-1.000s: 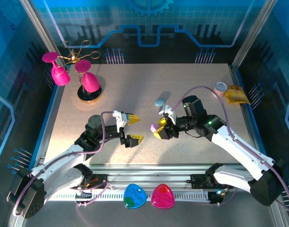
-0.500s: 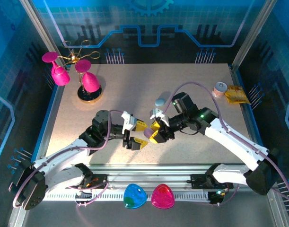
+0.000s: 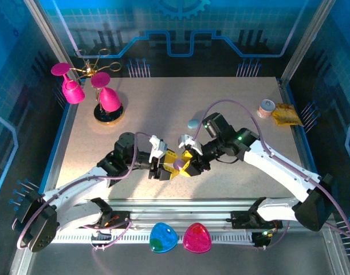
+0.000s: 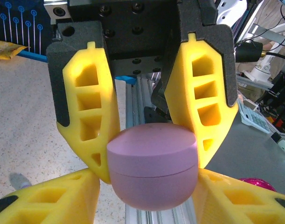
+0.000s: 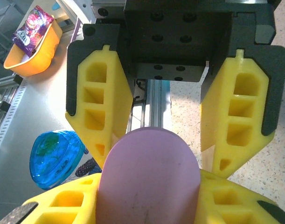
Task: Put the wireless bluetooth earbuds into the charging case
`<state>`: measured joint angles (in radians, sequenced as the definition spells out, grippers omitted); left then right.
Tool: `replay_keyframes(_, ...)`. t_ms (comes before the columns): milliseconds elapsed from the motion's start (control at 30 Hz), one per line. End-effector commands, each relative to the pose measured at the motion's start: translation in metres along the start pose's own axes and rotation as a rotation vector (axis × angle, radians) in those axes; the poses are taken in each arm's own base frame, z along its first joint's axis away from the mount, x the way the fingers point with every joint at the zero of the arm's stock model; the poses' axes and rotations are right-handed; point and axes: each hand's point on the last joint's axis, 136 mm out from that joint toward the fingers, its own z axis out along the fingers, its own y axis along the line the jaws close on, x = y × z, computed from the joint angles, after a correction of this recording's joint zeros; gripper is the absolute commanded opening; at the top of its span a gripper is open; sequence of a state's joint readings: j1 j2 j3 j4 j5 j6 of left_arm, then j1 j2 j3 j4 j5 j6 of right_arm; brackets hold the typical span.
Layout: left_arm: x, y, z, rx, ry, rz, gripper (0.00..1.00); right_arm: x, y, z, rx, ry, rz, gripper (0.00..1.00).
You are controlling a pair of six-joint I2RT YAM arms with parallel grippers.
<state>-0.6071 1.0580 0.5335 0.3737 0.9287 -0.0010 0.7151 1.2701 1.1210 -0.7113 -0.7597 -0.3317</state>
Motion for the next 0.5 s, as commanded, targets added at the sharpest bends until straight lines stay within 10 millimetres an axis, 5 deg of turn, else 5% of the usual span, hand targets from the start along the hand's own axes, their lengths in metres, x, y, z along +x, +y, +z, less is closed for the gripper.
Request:
replay_keyframes(0, -0.0158, -0.0153, 0.0026, 0.077, -0.018, 0.044, 0.53, -0.0043, -0.0012, 0.0037, 0.007, 0.015, -0.034, 0.13)
replay_keyframes(233, -0.0156, -0.0153, 0.0024, 0.076, -0.018, 0.039, 0.65, -0.0011, -0.003, 0.0047, 0.018, 0.03, -0.035, 0.13)
replay_keyframes(467, -0.0158, -0.0154, 0.0029, 0.079, -0.016, 0.034, 0.54, -0.0002, -0.0037, 0.0033, 0.029, 0.04, -0.042, 0.13)
